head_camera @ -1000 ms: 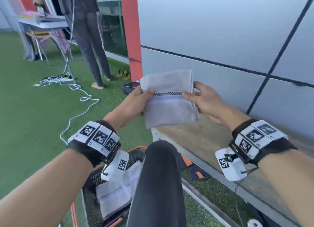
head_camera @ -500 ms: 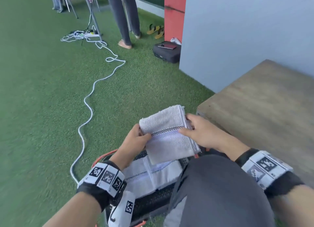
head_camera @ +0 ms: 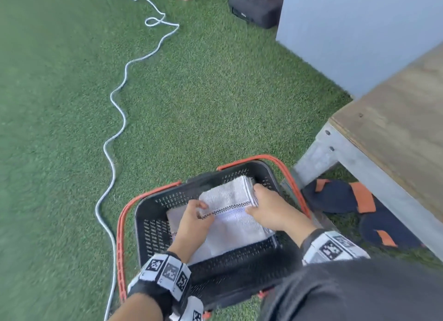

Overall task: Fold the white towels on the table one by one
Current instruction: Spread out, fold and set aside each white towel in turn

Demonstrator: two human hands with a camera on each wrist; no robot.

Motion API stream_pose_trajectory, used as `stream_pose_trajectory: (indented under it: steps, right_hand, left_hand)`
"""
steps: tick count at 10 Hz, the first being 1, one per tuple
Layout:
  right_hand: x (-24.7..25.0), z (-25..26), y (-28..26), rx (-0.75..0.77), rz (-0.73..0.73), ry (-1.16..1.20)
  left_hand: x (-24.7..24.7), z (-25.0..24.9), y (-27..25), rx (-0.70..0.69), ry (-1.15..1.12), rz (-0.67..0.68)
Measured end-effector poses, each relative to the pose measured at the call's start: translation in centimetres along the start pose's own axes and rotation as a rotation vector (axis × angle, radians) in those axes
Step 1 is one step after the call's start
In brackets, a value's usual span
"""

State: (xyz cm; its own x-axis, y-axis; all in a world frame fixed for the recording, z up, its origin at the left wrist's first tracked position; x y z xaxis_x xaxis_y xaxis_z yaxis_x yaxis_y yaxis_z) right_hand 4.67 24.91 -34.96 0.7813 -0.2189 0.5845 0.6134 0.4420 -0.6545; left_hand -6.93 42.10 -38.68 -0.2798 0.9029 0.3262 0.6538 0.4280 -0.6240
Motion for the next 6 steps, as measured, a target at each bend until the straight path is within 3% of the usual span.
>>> stream_pose_trajectory:
  steps: [2,4,5,6]
  right_hand:
    - [-1.0,-0.7,0.9,-0.061,-0.046,-0.075]
    - [-1.0,-0.6,0.1,-0.015,-0.078,-0.132]
    - [-0.9,-0.8,-0.7,-0.021,-0.044,-0.134]
    - [0.4,-0.5,-1.6,-0.002,0.002,-0.128]
  left_hand:
    - [-2.8,0.7,1.0,0.055,-0.025,0.071]
    - [-2.9,0.5,1.0,0.01,0.029,0.144]
    - [-2.4,0.1,0.7,-0.013,0.079,0.193]
    - [-2.2,-1.0,0.6,-0.026,0.146,0.154]
Point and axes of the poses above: each hand's wrist, its own y-axis towards the middle knuckle, its own x-axis out of the back of the hand, z = x × y, the point moved 2 cm from there along y, towards the middle knuckle, and after that the axes turned 4 degrees about -y, right-handed, at the moved point
